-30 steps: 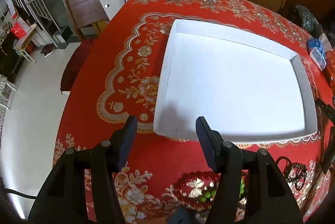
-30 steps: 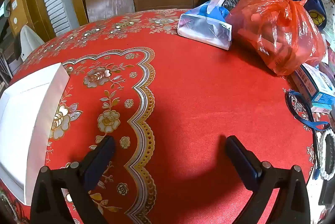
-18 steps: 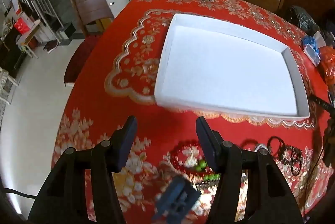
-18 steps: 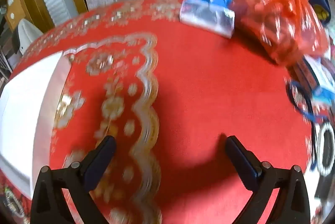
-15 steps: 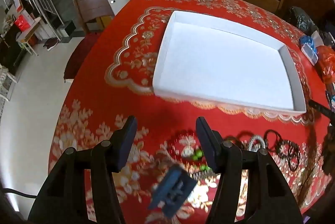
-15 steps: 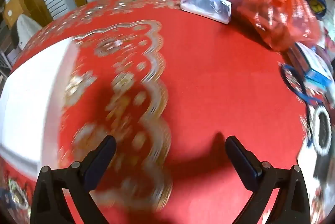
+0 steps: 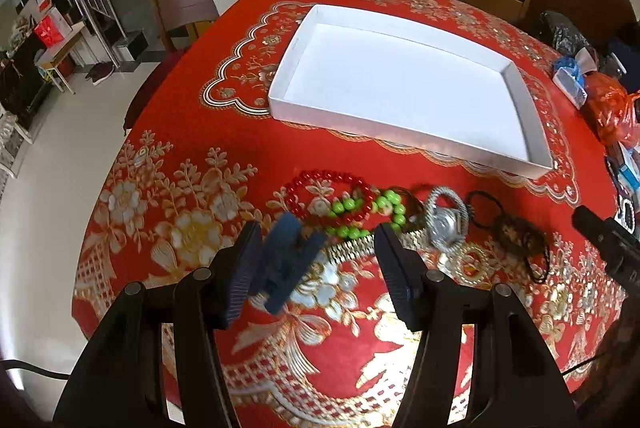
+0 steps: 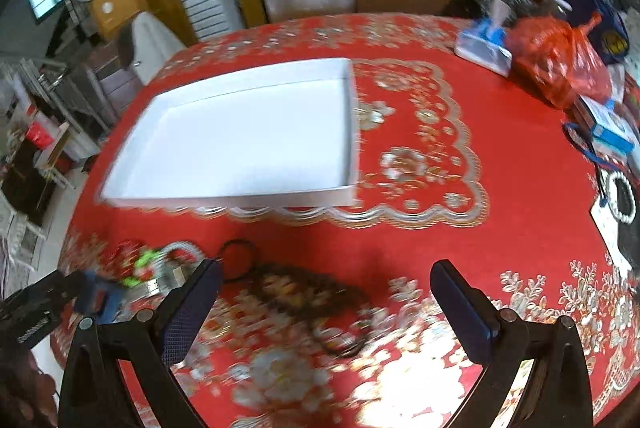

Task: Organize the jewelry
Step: 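Grasp the blue claw hair clip with the left tool and lift it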

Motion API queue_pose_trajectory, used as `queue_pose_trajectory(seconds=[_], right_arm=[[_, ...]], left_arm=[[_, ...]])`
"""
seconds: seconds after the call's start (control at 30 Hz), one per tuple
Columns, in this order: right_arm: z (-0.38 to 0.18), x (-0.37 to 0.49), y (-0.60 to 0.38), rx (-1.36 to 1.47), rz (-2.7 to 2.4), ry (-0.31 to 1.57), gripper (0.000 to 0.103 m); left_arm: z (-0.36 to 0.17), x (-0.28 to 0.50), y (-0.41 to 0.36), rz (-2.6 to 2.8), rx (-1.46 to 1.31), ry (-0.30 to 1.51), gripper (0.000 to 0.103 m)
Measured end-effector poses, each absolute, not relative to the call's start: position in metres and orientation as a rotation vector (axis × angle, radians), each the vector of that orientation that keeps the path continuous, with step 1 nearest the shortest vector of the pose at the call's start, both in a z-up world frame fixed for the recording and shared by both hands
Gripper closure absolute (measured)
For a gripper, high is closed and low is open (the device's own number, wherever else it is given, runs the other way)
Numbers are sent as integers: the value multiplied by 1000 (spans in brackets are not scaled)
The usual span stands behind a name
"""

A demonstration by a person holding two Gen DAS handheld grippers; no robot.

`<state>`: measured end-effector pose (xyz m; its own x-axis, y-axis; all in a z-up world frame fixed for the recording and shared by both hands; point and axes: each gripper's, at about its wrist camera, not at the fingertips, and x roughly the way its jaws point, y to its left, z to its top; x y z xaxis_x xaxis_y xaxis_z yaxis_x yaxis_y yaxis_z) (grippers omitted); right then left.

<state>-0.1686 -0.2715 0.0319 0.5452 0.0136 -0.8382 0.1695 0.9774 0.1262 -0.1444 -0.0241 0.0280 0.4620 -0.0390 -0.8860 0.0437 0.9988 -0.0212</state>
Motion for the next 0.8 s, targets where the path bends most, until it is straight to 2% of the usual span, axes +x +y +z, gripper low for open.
queue_pose_trajectory(seconds=[0.8], right_arm=[[71,-184,-226,109,23,916,0]], left_arm=[[50,-163,-26,-26,8,1006,45]])
